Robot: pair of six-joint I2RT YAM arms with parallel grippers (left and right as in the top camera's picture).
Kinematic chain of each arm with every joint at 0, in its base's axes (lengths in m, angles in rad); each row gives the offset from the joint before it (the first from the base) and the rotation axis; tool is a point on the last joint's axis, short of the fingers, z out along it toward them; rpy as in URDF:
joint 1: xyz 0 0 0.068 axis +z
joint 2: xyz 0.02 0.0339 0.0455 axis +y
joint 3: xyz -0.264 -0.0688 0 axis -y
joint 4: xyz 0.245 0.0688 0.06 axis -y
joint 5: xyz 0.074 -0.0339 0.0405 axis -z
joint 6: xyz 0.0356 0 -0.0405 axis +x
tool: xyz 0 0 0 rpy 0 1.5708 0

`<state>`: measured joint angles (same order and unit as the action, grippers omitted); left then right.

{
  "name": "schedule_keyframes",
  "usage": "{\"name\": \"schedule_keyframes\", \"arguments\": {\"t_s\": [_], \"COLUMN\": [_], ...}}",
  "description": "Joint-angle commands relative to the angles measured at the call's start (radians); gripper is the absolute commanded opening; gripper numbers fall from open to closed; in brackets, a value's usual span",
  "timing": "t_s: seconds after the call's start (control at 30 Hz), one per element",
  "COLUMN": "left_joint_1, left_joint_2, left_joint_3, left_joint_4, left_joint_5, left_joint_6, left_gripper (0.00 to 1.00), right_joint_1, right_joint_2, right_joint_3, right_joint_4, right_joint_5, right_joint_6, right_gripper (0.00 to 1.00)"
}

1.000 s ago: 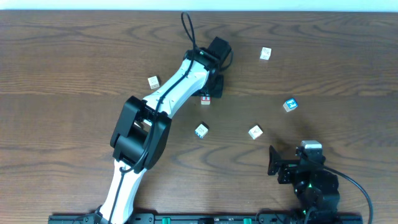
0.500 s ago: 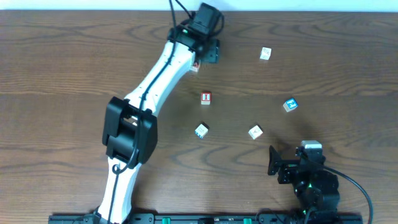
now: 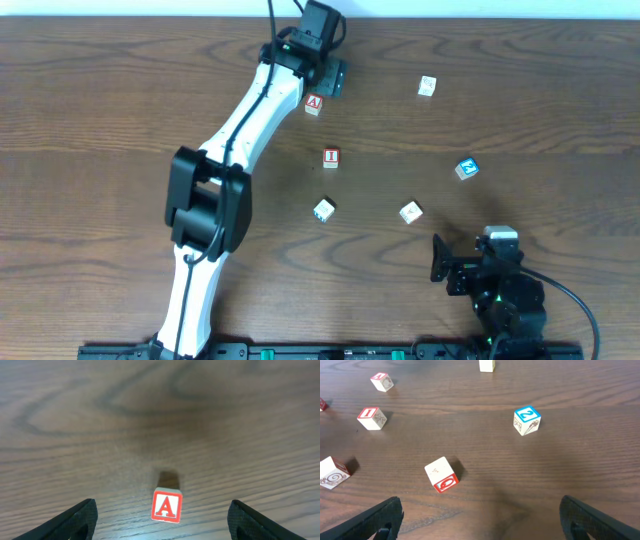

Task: Spell out Ai2
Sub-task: 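Move left gripper over the red 'A' block near top, then close left gripper on the 'A' block and lift it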

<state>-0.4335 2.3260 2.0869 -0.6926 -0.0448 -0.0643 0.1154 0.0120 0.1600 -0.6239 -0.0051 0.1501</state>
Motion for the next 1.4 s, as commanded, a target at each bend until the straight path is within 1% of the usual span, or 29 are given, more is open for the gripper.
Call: {"name": "schedule_keyframes", "arguments": {"t_s": [0.0, 0.1, 0.23, 0.5, 0.6, 0.77, 1.0, 1.07, 1.13, 1.37], "left_joint_1": [0.003, 0.003, 0.003, 0.004, 0.004, 0.01, 0.01, 0.01, 0.01, 0.01], "left_joint_2": [0.058, 0.088, 0.108, 0.14, 0.143, 0.153, 0.156, 0.156, 0.156, 0.156], "left_joint_3": [0.01, 0.01, 0.01, 0.01, 0.01, 0.01, 0.01, 0.01, 0.01, 0.009], "left_joint_4": [-0.007, -0.009, -0.009, -0.011, -0.012, -0.022, -0.035, -0.036, -0.036, -0.035], "left_joint_5": [-0.007, -0.002, 0.071, 0.072, 0.071, 0.071, 0.072, 0.071, 0.071, 0.071], "left_joint_6": [0.043, 0.043, 0.062, 0.062, 0.062, 0.061, 0.062, 0.062, 0.062, 0.065], "left_gripper": [0.85, 0.85, 0.85, 0.86, 0.83, 0.81, 0.72, 0.67, 0.64, 0.63], "right_joint_1": [-0.008, -0.008, -0.008, -0.008, -0.008, -0.008, -0.008, -0.008, -0.008, -0.008], "right_joint_2": [-0.006, -0.006, -0.006, -0.006, -0.006, -0.006, -0.006, -0.006, -0.006, -0.006], "right_joint_3": [-0.006, -0.006, -0.006, -0.006, -0.006, -0.006, -0.006, -0.006, -0.006, -0.006], "right_joint_4": [0.0, 0.0, 0.0, 0.0, 0.0, 0.0, 0.0, 0.0, 0.0, 0.0], "right_joint_5": [-0.007, -0.007, -0.007, -0.007, -0.007, -0.007, -0.007, -0.007, -0.007, -0.007], "right_joint_6": [-0.006, -0.006, -0.006, -0.006, -0.006, -0.006, -0.006, -0.006, -0.006, -0.006], "right_gripper": [0.99, 0.99, 0.99, 0.99, 0.99, 0.99, 0.99, 0.99, 0.99, 0.99]}}
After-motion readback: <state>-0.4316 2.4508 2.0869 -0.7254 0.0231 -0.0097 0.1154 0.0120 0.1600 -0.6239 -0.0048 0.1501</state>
